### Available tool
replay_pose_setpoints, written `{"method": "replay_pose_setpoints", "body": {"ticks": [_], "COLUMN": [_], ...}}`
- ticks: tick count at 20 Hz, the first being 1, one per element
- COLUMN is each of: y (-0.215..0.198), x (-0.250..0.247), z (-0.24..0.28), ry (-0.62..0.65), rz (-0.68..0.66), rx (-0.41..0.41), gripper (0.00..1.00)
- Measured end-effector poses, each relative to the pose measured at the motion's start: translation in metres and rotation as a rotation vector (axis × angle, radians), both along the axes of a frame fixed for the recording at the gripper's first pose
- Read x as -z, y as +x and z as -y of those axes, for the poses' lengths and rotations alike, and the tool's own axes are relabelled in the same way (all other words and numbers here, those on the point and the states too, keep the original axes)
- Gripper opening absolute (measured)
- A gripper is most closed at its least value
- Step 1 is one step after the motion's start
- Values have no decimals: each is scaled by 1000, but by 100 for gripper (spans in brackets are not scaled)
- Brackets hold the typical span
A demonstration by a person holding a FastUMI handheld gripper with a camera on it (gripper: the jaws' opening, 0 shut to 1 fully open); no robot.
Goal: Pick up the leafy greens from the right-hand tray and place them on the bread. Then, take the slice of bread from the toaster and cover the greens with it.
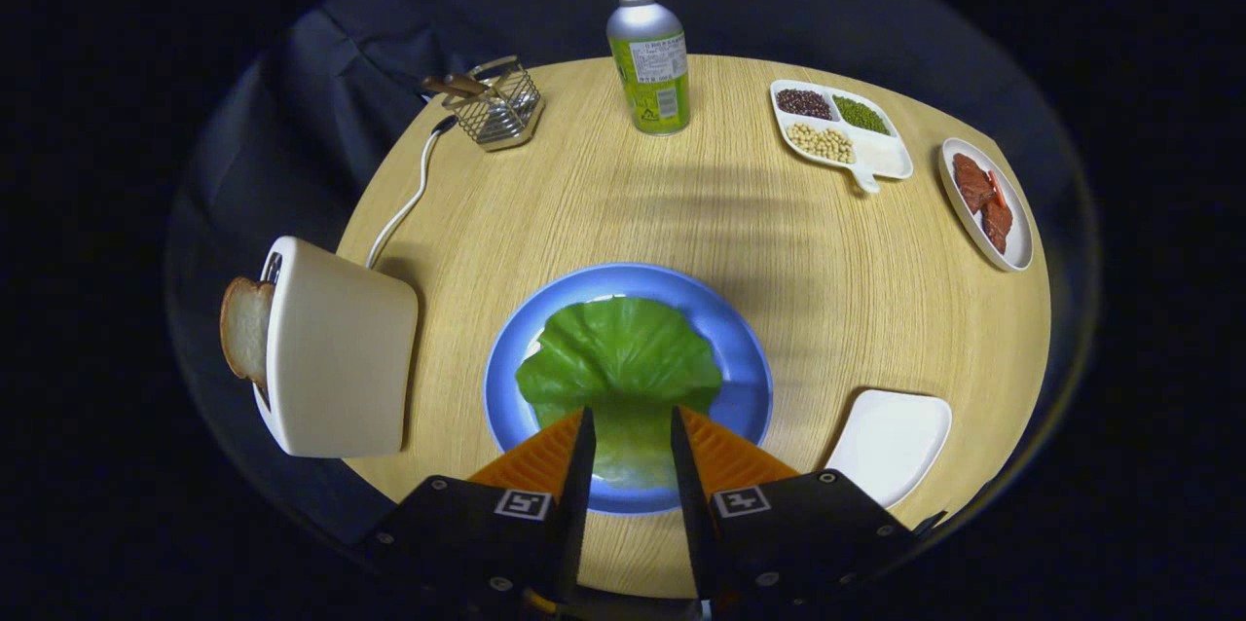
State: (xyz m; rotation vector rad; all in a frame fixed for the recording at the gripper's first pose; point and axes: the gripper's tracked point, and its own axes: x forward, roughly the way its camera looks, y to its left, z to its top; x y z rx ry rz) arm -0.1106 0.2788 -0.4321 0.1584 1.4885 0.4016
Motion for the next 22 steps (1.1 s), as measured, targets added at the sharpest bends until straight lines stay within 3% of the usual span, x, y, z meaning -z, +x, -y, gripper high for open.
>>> {"method": "replay_pose_setpoints", "body": {"ticks": [7, 14, 22], "y": [15, 18, 10], "x": [-49, -118, -169], "z": [-7, -69, -155], "ry": [16, 112, 207], "rz": [22, 16, -34], "rx": [9, -40, -102], "gripper": [67, 84, 87]}}
